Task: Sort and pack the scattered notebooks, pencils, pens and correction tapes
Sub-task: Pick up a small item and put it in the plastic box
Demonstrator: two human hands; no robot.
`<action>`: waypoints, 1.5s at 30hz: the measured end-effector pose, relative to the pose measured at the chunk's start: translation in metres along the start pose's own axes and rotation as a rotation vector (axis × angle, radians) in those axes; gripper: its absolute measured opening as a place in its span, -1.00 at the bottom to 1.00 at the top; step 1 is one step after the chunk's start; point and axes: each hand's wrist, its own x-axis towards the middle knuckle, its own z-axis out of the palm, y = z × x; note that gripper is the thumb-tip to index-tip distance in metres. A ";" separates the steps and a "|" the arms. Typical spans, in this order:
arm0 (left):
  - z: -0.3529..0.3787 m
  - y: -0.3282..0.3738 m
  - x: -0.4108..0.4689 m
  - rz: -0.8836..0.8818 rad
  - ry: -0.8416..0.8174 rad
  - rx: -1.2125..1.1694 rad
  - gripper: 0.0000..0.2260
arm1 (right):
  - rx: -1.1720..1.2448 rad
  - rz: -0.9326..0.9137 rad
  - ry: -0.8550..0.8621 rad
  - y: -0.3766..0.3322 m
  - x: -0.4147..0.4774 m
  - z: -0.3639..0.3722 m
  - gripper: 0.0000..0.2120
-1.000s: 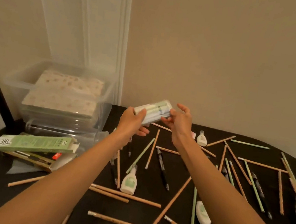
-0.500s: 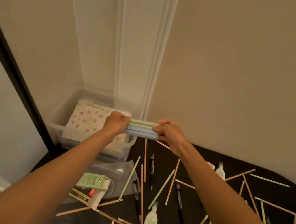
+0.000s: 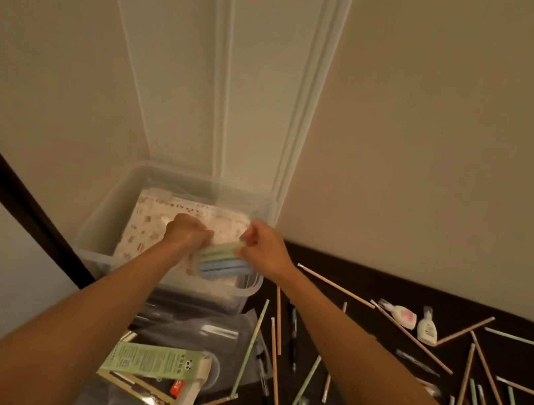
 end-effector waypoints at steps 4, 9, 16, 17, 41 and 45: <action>0.003 -0.003 0.010 0.039 0.029 0.083 -0.88 | -0.391 -0.060 -0.131 0.008 0.017 0.008 -0.84; 0.004 -0.009 0.015 0.105 0.084 0.275 -0.81 | -0.646 -0.092 -0.250 0.013 0.022 0.006 -0.86; 0.014 -0.016 0.019 0.163 0.136 0.404 -0.78 | -0.753 -0.110 -0.226 0.012 0.017 0.007 -0.79; 0.015 -0.017 0.018 0.166 0.132 0.442 -0.79 | -0.753 -0.110 -0.240 0.012 0.016 0.006 -0.78; 0.065 0.103 -0.127 0.460 0.028 0.041 -0.90 | 0.256 0.182 0.427 0.036 -0.117 -0.111 -0.75; 0.102 0.101 -0.176 0.478 -0.094 -0.131 -0.93 | 0.370 0.271 0.547 0.065 -0.175 -0.126 -0.84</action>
